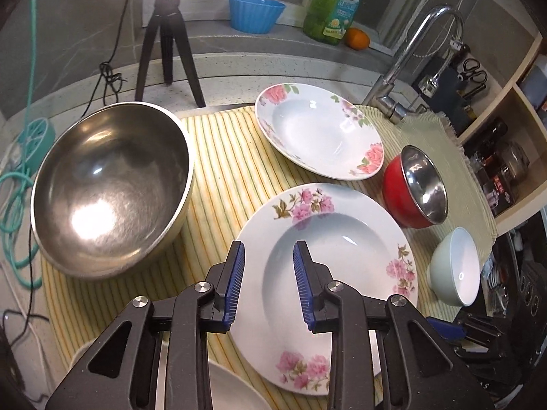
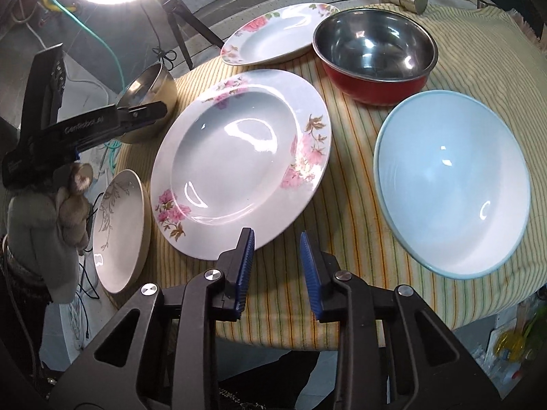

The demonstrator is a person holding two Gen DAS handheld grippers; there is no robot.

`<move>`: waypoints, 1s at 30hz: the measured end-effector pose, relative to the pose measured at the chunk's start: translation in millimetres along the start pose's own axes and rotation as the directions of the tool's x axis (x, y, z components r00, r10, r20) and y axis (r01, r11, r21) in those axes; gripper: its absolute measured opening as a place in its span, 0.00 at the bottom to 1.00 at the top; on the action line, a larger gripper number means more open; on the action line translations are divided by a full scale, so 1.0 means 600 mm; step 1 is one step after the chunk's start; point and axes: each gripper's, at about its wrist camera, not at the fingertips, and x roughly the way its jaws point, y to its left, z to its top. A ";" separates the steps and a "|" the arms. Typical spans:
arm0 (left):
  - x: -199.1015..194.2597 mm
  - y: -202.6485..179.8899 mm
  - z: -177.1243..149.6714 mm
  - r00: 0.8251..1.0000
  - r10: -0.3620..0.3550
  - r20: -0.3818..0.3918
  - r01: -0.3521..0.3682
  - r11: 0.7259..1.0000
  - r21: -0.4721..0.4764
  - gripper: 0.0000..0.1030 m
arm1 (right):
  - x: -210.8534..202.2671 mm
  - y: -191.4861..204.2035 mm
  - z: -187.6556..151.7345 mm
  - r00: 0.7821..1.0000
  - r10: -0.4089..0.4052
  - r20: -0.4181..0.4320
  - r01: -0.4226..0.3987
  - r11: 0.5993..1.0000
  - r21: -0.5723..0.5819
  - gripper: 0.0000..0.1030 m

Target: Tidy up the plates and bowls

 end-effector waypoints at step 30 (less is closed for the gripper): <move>0.099 -0.019 0.078 0.986 0.028 -0.164 -0.008 0.992 0.124 0.25 | 0.032 -0.026 0.008 0.997 0.073 -0.020 -0.071 0.993 0.095 0.25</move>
